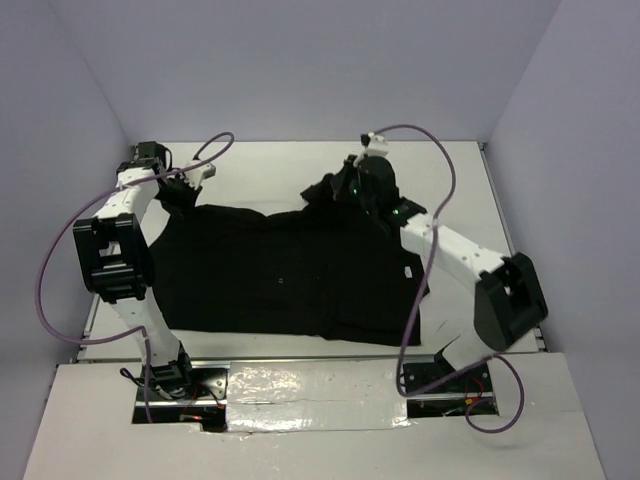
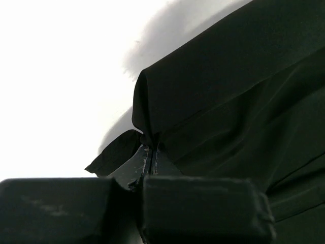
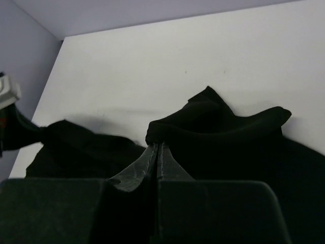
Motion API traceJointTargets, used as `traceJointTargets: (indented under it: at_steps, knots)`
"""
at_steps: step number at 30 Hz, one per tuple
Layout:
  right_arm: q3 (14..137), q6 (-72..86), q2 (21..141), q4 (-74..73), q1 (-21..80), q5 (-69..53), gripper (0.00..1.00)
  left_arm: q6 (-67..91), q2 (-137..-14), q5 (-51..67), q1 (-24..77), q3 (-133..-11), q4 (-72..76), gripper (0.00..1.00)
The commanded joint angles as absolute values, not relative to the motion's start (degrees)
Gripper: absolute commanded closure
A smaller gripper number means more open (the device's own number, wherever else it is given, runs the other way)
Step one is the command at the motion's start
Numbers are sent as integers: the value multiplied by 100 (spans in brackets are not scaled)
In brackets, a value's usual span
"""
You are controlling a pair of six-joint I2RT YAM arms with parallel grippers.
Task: Fold and stack the long sleeve shirts
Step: Fold the shirt
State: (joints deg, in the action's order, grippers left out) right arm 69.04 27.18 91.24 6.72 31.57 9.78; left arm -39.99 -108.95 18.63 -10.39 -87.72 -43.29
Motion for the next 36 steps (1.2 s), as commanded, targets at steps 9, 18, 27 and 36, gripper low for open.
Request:
traceJointTargets:
  at_steps: [9,18,27,36]
  knots:
    - [3958,4289,7332,-1010,4069,695,56,-4078,-10969,2320,-1002,-8517,-4597,100]
    - [4541,1901,6297,-219,3780,1451,12,-4069,-10881,2434,-967,-8402,-4597,100]
    - [9093,659,10446,-2468,3656,-429,68,-3999,-10837,2443,-967,-8332,-4500,100]
    - [12111,879,13429,-3770,3656,-369,51,-3929,-10846,2461,-967,-8376,-4474,100]
